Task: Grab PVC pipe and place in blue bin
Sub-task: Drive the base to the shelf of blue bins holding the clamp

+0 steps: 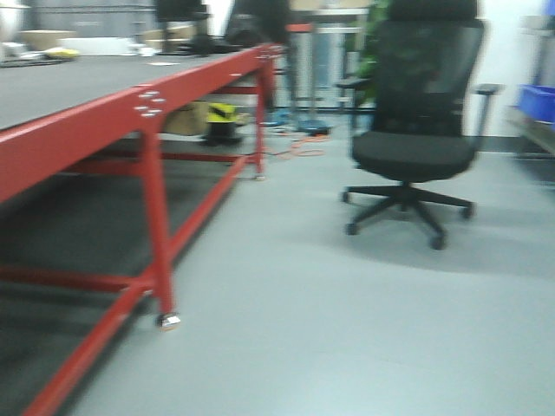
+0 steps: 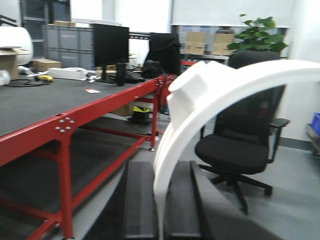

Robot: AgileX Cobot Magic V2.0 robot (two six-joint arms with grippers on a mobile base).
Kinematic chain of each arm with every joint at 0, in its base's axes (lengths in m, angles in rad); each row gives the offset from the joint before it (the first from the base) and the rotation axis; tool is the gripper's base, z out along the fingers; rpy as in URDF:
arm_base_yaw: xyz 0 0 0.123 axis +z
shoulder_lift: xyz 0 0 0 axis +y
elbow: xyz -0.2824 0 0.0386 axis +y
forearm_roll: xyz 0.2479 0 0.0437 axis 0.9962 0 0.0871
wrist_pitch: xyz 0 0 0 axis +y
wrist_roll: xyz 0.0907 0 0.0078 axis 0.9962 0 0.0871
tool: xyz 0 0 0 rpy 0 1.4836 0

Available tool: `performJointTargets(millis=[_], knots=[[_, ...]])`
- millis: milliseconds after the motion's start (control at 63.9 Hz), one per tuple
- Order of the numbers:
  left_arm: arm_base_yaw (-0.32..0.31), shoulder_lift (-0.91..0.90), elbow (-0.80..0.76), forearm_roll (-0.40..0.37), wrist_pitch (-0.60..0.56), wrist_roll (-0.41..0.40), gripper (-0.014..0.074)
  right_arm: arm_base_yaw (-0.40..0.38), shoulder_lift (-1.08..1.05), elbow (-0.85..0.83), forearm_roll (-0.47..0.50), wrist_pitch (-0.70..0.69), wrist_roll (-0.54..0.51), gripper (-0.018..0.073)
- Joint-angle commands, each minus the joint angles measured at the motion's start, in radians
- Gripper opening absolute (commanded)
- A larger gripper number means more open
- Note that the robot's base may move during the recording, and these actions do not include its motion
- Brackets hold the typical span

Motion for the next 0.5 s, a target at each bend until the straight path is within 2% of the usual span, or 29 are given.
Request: performJointTargets(millis=[0, 485], knots=[[0.002, -0.007, -0.002, -0.001, -0.024, -0.009, -0.0111, 0.002, -0.003, 0.001, -0.001, -0.027, -0.005, -0.0162], [0.002, -0.007, -0.002, -0.001, -0.024, -0.009, -0.0111, 0.002, -0.003, 0.001, -0.001, -0.027, -0.005, -0.0162]])
